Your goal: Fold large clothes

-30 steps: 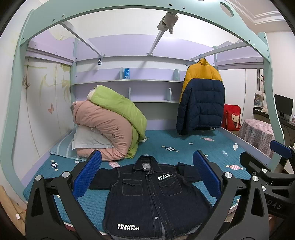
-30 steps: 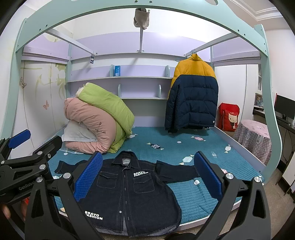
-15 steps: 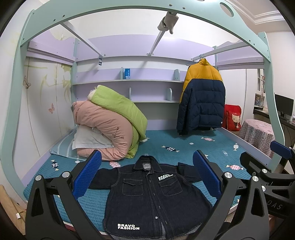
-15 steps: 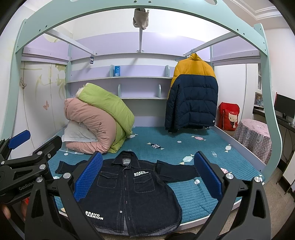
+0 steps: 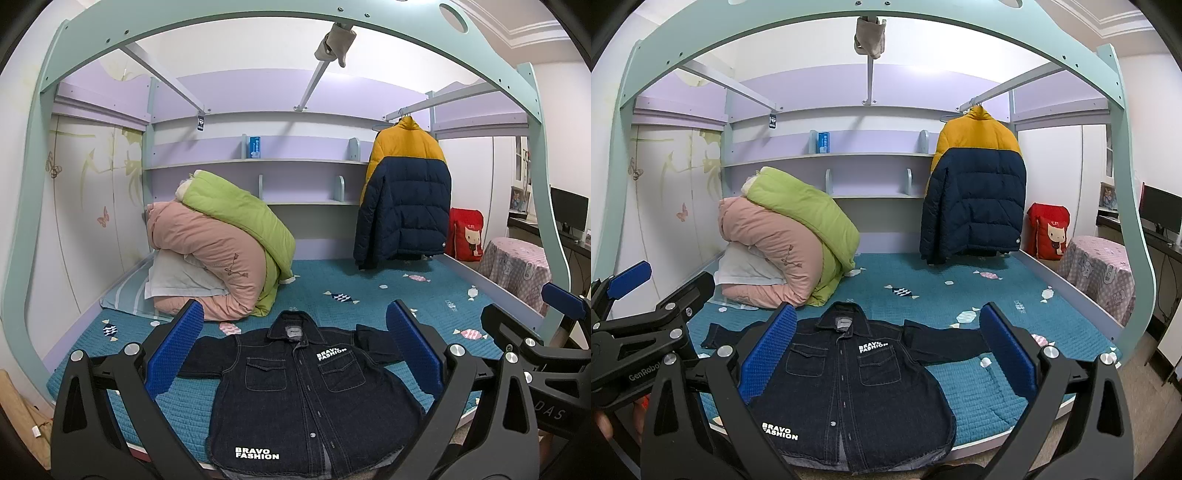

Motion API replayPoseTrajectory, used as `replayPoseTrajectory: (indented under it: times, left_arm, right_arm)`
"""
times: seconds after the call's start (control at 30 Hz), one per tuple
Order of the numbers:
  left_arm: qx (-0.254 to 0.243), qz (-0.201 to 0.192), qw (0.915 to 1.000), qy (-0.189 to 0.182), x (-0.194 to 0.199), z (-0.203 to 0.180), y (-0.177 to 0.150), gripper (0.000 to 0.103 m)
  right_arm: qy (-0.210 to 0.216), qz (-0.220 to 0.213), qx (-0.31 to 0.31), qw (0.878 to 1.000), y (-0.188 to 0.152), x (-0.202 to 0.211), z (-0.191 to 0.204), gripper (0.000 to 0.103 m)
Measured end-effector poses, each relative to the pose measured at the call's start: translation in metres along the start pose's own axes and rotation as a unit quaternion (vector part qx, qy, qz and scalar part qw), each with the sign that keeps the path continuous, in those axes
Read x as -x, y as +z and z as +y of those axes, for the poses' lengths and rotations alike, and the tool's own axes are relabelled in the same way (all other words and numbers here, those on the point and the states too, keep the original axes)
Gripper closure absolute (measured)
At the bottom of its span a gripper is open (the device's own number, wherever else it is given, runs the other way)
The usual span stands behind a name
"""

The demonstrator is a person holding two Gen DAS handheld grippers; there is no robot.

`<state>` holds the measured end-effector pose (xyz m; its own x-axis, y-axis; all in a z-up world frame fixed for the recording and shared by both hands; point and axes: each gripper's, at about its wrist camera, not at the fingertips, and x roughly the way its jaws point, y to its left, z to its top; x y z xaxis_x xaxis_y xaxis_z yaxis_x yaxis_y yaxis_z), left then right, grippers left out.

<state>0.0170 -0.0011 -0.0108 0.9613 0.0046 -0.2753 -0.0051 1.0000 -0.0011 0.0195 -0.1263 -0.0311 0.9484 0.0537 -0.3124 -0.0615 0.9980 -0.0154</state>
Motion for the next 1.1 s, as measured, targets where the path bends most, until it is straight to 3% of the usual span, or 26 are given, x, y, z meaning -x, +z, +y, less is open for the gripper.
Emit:
replayPoseTrajectory:
  times: [1.1]
  left_arm:
    - [-0.002, -0.001, 1.0000, 0.000, -0.0001, -0.0010, -0.0004, 0.005]
  right_arm:
    - [0.001, -0.002, -0.003, 1.000, 0.0014, 0.0013, -0.0075, 0.007]
